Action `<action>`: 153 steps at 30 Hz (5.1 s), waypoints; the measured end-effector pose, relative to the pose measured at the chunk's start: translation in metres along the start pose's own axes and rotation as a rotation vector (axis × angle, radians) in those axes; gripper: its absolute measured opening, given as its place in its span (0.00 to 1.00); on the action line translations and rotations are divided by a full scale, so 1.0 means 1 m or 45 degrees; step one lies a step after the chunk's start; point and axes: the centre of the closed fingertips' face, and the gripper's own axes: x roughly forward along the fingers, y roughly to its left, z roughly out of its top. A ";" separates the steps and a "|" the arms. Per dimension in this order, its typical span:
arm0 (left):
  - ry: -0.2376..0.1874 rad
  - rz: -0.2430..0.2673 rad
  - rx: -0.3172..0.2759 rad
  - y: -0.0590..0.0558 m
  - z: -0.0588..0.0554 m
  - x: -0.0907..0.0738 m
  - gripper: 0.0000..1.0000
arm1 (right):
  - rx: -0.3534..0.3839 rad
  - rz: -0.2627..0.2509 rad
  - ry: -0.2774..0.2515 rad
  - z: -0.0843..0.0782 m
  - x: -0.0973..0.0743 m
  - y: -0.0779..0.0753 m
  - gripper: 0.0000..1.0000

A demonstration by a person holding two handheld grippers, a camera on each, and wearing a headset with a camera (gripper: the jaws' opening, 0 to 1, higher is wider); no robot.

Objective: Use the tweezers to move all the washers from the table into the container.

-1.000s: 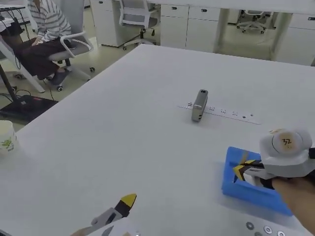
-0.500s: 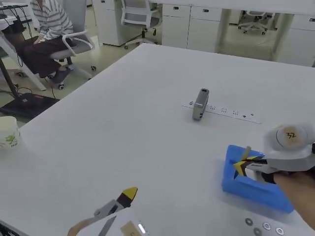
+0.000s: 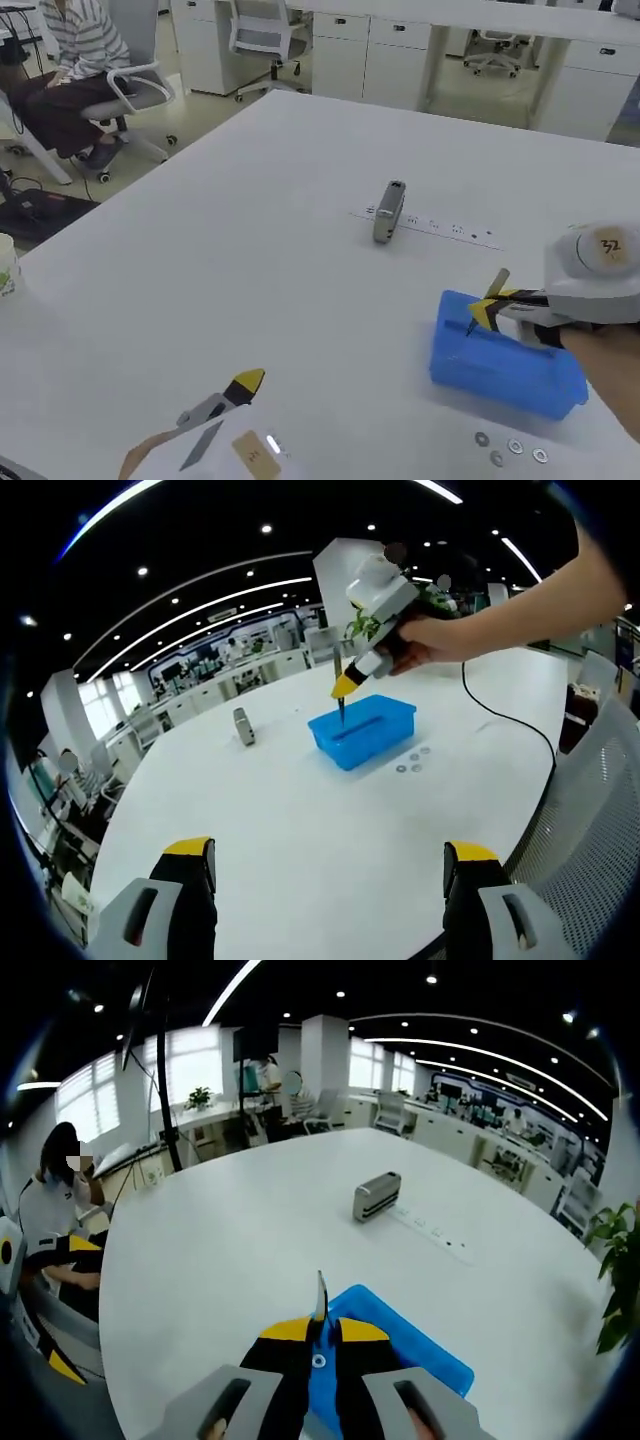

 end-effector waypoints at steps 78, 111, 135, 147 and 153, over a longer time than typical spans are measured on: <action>0.050 0.023 0.033 0.001 -0.005 0.000 0.93 | 0.194 -0.038 0.051 -0.094 -0.027 0.030 0.04; 0.056 0.027 0.036 0.001 -0.006 0.000 0.93 | 0.264 -0.034 0.050 -0.100 -0.022 0.033 0.04; 0.067 0.030 0.045 0.002 -0.007 0.000 0.93 | 0.229 -0.049 0.055 -0.106 -0.018 0.028 0.03; 0.064 0.038 0.046 0.003 -0.007 0.000 0.92 | 0.176 -0.044 0.095 -0.107 -0.017 0.030 0.02; 0.062 0.037 0.049 0.003 -0.006 0.000 0.92 | 0.169 -0.044 0.091 -0.103 -0.020 0.030 0.02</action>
